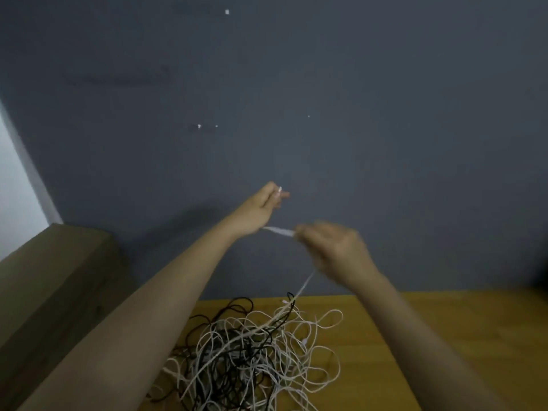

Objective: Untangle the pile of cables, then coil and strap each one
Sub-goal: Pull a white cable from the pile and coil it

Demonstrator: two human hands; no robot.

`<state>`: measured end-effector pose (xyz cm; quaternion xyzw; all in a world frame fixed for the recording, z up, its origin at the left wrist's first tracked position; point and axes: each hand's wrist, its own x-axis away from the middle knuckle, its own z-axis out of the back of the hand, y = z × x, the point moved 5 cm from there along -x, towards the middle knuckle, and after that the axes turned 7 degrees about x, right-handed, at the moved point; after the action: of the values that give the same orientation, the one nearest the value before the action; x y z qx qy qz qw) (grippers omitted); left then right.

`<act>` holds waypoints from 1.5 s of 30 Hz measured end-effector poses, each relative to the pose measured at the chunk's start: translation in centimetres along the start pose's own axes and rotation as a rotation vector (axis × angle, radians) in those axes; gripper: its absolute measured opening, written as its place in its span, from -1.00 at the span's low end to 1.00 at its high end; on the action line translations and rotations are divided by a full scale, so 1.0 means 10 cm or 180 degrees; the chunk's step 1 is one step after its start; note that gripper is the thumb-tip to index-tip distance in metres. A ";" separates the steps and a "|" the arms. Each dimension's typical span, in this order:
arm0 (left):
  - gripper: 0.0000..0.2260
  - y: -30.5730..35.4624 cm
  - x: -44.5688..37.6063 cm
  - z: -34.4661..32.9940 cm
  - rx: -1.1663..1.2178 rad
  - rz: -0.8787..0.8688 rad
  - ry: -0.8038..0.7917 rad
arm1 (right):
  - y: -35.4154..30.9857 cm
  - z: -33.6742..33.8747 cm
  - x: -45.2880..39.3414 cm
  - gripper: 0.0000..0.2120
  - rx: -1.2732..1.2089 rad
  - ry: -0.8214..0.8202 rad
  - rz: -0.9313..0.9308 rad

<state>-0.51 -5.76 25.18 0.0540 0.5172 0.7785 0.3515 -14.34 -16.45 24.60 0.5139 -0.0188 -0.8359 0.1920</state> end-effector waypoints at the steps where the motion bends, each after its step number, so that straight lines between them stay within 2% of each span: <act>1: -0.81 -0.05 0.07 -0.11 0.0090 0.0081 -0.0197 | 0.16 0.09 -0.09 -0.79 0.0148 0.0291 -0.0281; 3: -0.76 -0.10 0.22 -0.29 0.0435 0.0218 -0.0470 | 0.55 0.20 -0.23 -0.82 0.0199 0.0505 -0.1117; 7: -0.69 -0.09 0.51 -0.42 0.1646 0.0196 -0.0446 | 0.93 -0.20 -0.04 -0.77 -0.0815 -0.0187 -0.2686; 10: -0.69 -0.15 0.60 -0.43 0.2451 0.0310 -0.0194 | 0.54 -0.81 0.50 -0.79 -0.1908 -0.1056 -0.3575; 13: -0.73 -0.33 0.54 -0.47 0.3104 0.0434 0.0187 | -0.14 -1.19 1.10 -0.80 -0.2622 -0.1885 -0.3992; 15: -0.78 -0.54 0.45 -0.54 0.2944 0.0479 0.0356 | -0.56 -1.26 1.34 -0.76 -0.2750 -0.2247 -0.3652; 17: -0.85 -0.83 0.42 -0.63 0.1857 0.0477 0.0283 | -0.88 -1.18 1.40 -0.78 -0.2400 -0.2504 -0.2672; 19: -0.89 -1.14 0.48 -0.69 0.0565 0.0480 -0.0185 | -0.86 -1.02 1.35 -0.83 -0.1912 -0.2484 -0.2040; 21: -0.85 -1.39 0.64 -0.72 -0.0395 0.0564 -0.0746 | -0.50 -0.87 1.26 -0.85 -0.1550 -0.2291 -0.2109; 22: -0.81 -1.45 0.73 -0.71 -0.0593 0.0614 -0.0907 | -0.25 -0.79 1.21 -0.85 -0.1497 -0.2134 -0.2282; 23: -0.77 -1.47 0.82 -0.70 -0.0503 0.0686 -0.0993 | -0.01 -0.74 1.16 -0.86 -0.1539 -0.1995 -0.2478; 24: -0.73 -1.46 0.92 -0.72 -0.0100 0.0763 -0.1029 | 0.19 -0.71 1.11 -0.89 -0.1655 -0.1892 -0.2647; 26: -0.68 -1.29 1.13 -0.78 0.1092 0.0812 -0.1063 | 0.35 -0.77 1.01 -0.93 -0.1935 -0.1842 -0.2805; 28: -0.65 -1.10 1.25 -0.82 0.1862 0.0725 -0.0943 | 0.22 -0.98 1.08 -0.88 -0.2365 -0.1860 -0.3040; 30: -0.66 -0.95 1.23 -0.82 0.2246 0.0492 -0.0681 | -0.06 -1.20 1.34 -0.84 -0.2715 -0.1877 -0.3434; 32: -0.70 -0.90 1.10 -0.81 0.2481 0.0367 -0.0327 | -0.46 -1.35 1.69 -0.77 -0.2955 -0.2197 -0.3569; 34: -0.76 -0.98 0.93 -0.85 0.2268 0.0484 -0.0006 | -0.83 -1.39 1.95 -0.77 -0.3131 -0.2566 -0.3288; 36: -0.83 -1.15 0.81 -0.93 0.1663 0.0681 0.0091 | -1.01 -1.31 2.06 -0.74 -0.2937 -0.2806 -0.2816; 38: -0.85 -1.31 0.81 -1.04 0.0764 0.0823 -0.0231 | -0.99 -1.18 2.03 -0.75 -0.2661 -0.2948 -0.2288; 40: -0.80 -1.43 0.88 -1.13 -0.0267 0.0869 -0.0710 | -0.79 -1.04 1.87 -0.86 -0.2508 -0.2806 -0.1885; 42: -0.72 -1.46 0.93 -1.20 -0.0904 0.0836 -0.1017 | -0.43 -0.94 1.69 -0.85 -0.2313 -0.2588 -0.1885; 43: -0.69 -1.44 0.94 -1.23 -0.0900 0.0836 -0.1073 | -0.20 -0.92 1.62 -0.83 -0.2270 -0.2459 -0.2071; 45: -0.58 -1.32 0.94 -1.27 -0.0357 0.0900 -0.1135 | 0.24 -0.89 1.53 -0.79 -0.2232 -0.2156 -0.2493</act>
<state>-6.74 -6.94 5.58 0.2430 0.3901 0.8256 0.3272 -12.02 -22.39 7.97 0.0955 0.3866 -0.9172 0.0120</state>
